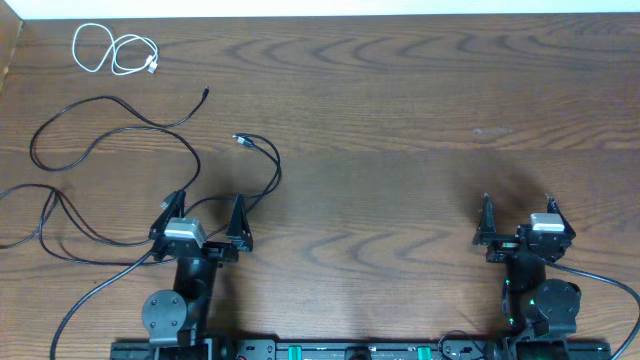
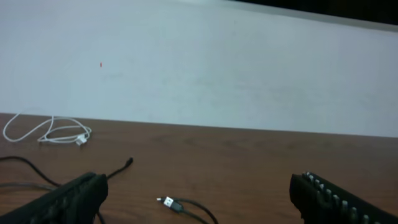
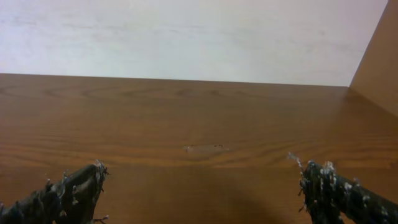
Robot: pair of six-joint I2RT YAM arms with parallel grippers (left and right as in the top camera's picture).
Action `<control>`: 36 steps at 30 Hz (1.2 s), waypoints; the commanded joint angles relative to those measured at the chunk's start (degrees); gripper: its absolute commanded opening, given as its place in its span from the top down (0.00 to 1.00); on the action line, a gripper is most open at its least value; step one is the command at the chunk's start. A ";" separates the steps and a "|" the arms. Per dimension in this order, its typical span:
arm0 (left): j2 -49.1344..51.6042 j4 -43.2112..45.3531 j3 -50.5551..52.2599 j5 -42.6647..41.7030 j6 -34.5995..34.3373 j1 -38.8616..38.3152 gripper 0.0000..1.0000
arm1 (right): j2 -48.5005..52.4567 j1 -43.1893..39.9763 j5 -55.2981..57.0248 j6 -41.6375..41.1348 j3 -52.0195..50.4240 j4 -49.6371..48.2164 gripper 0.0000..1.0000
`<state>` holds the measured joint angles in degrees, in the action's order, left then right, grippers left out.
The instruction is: Untangle cables
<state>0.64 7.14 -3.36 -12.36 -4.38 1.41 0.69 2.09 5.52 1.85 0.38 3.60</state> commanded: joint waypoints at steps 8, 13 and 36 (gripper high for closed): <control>-0.59 1.86 3.13 0.42 3.37 0.28 0.01 | -0.31 0.26 -0.07 -0.94 -0.07 0.28 0.01; -0.59 -9.03 3.13 3.02 3.32 0.28 0.01 | -0.31 0.26 -0.07 -0.94 -0.07 0.26 0.01; -0.59 -11.37 3.13 8.22 11.89 -1.84 0.01 | -0.31 0.26 -0.07 -0.94 -0.07 0.26 0.01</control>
<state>0.62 -2.04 -1.28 -4.12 4.43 0.36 0.69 2.11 5.39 1.72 0.38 3.60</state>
